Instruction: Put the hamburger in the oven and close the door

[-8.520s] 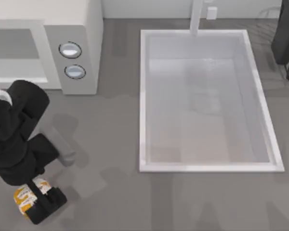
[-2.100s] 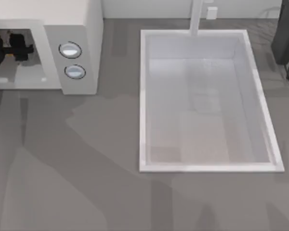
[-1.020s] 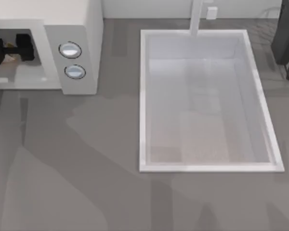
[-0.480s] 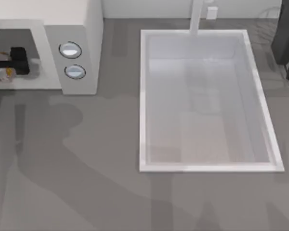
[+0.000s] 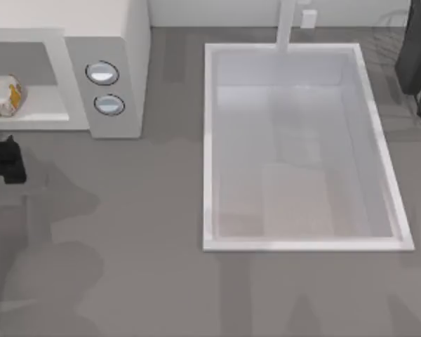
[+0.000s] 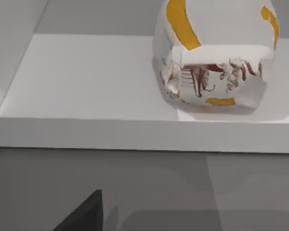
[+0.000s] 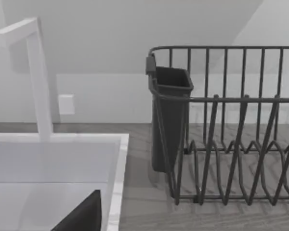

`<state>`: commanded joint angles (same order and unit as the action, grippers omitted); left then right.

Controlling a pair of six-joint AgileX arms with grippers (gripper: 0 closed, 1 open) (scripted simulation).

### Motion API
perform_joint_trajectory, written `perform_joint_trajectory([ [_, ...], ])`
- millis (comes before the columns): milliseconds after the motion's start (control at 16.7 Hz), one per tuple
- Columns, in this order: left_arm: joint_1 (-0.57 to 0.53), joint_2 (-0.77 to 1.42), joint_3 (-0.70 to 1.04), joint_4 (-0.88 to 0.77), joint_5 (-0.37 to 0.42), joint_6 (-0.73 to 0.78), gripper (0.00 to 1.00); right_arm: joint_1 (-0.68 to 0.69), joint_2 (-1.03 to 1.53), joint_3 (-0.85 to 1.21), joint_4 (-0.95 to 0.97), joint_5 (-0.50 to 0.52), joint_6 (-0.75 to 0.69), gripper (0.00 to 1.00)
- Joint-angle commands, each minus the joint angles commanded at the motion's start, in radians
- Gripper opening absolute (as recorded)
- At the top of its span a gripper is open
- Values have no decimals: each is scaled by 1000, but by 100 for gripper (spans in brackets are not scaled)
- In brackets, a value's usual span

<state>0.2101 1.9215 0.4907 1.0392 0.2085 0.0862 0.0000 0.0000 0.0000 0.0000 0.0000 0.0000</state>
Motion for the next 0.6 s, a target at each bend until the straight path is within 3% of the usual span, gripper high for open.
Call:
perform_joint_trajectory([
  [180,15,-48,-90,50,13,6,100,0,0,0,0,0,0,100],
  [600,11,-62,-92,39,12,6,100,0,0,0,0,0,0,100],
])
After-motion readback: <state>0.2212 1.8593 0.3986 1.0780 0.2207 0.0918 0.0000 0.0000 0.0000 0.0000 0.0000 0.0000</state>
